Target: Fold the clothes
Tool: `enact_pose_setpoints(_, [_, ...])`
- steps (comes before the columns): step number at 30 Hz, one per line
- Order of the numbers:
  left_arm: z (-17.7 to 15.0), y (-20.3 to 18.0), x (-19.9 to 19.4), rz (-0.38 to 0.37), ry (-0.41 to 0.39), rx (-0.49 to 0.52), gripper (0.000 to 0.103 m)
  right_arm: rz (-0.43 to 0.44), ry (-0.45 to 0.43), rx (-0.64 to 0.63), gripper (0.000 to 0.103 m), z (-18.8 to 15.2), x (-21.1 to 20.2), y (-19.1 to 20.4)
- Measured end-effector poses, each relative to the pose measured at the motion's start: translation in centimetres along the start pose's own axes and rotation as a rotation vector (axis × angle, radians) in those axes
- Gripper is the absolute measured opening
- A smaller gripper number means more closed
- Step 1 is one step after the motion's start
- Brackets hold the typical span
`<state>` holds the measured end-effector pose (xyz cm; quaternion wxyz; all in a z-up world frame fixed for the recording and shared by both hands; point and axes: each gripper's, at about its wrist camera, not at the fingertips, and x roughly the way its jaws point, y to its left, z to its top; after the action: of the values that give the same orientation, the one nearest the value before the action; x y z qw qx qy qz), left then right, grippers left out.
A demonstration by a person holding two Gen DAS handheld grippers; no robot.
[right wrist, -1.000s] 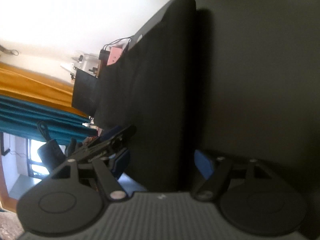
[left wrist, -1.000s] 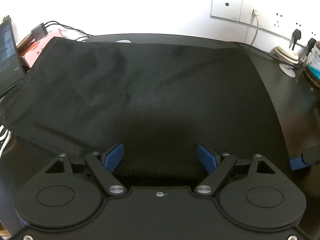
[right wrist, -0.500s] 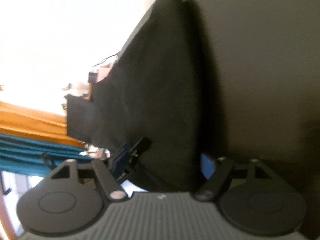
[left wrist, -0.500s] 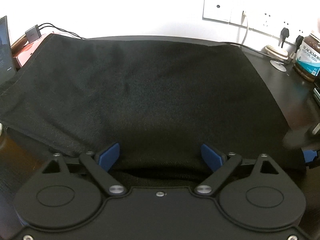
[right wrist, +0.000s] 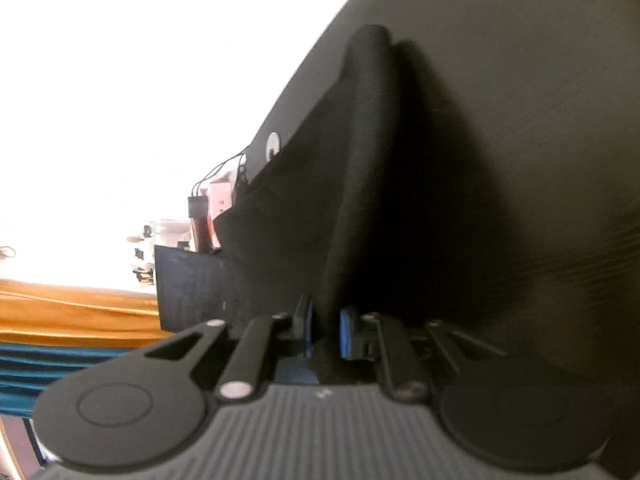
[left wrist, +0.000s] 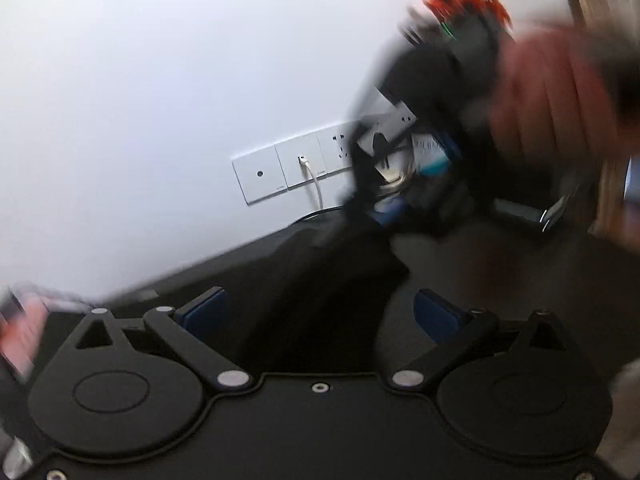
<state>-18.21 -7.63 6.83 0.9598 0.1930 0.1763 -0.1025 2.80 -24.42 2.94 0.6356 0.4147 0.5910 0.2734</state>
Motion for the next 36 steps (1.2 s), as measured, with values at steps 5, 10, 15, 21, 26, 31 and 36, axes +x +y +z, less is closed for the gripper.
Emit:
enact_pose_setpoints(5, [-0.8, -3.2, 4.7, 0.161, 0.087, 0.111, 0.099, 0.003, 0.005, 0.036, 0.013, -0.3, 0.5, 1.7])
enact_pose_setpoints(10, [-0.9, -4.0, 6.1, 0.226, 0.098, 0.118, 0.03, 0.021, 0.018, 0.063, 0.013, 0.2, -0.6, 1.2])
enact_pose_setpoints(15, [0.3, -1.0, 4.7, 0.169, 0.121, -0.097, 0.014, -0.011, 0.024, 0.016, 0.025, 1.6, -1.3, 0.8])
enact_pose_setpoints(21, [0.8, 0.1, 2.1, 0.144, 0.149, -0.187, 0.014, -0.048, -0.13, -0.016, 0.071, 6.1, -2.4, -1.0])
enact_pose_setpoints(26, [1.8, 0.4, 0.2, 0.133, 0.179, -0.238, 0.014, -0.073, -0.108, 0.087, 0.065, 9.7, 0.9, -2.9])
enact_pose_setpoints(31, [2.0, 1.9, -2.4, 0.097, 0.176, -0.342, 0.014, -0.032, -0.145, 0.125, 0.026, 10.9, 2.1, -3.2])
enact_pose_setpoints(36, [3.0, 4.4, -4.0, 0.018, 0.152, -0.442, 0.014, 0.04, -0.175, 0.069, 0.012, 9.9, -2.3, -0.4])
